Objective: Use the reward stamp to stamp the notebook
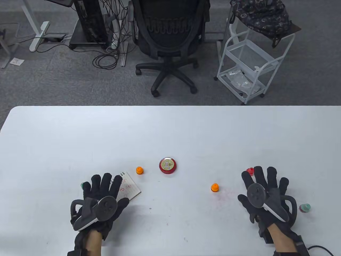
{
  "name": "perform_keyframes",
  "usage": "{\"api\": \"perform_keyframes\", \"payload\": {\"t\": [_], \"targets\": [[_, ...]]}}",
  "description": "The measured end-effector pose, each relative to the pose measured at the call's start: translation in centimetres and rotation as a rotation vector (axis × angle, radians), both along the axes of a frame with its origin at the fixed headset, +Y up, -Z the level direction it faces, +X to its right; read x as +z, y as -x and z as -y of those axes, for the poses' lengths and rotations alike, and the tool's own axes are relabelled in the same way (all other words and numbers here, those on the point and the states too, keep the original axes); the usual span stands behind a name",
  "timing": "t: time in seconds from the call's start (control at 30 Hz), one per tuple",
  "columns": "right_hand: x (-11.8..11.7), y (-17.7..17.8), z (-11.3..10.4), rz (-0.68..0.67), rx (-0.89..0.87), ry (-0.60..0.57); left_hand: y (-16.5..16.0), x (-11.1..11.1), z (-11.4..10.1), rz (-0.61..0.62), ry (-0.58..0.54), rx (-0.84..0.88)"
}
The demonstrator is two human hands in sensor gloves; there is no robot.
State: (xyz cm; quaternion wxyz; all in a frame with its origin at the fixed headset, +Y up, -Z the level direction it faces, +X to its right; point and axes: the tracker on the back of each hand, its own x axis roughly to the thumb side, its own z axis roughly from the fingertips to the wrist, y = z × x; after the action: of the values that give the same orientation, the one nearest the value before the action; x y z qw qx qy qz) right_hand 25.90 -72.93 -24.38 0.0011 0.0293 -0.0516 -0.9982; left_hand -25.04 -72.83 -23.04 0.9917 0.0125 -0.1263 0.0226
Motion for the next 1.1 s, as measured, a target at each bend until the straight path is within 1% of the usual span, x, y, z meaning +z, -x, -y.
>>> {"api": "perform_keyframes", "payload": {"t": [0.53,0.63,0.7,0.77,0.87,1.0,1.1], "targets": [[0.0,-0.1,0.0,0.004,0.004,0.008,0.0,0.1,0.0,-0.001,-0.004,0.000],[0.1,-0.1,-0.2,0.004,0.000,0.007,0.1,0.2,-0.5,-0.009,-0.023,0.006],[0.1,-0.2,-0.4,0.005,-0.006,0.005,0.4,0.3,-1.2,-0.022,-0.062,0.041],[0.4,-0.2,-0.9,0.007,-0.003,-0.011,0.6,-0.1,-2.1,-0.030,-0.096,0.087],[0.7,-0.3,-1.3,0.004,-0.043,-0.033,0.8,-1.2,-3.5,-0.044,-0.080,0.074],[0.5,-0.2,-1.1,0.000,-0.022,-0.007,0.6,-2.8,-4.7,-0.041,-0.028,0.014],[0.5,0.1,-0.9,-0.009,-0.001,0.011,0.4,-4.5,-4.8,-0.041,0.057,-0.050]]}}
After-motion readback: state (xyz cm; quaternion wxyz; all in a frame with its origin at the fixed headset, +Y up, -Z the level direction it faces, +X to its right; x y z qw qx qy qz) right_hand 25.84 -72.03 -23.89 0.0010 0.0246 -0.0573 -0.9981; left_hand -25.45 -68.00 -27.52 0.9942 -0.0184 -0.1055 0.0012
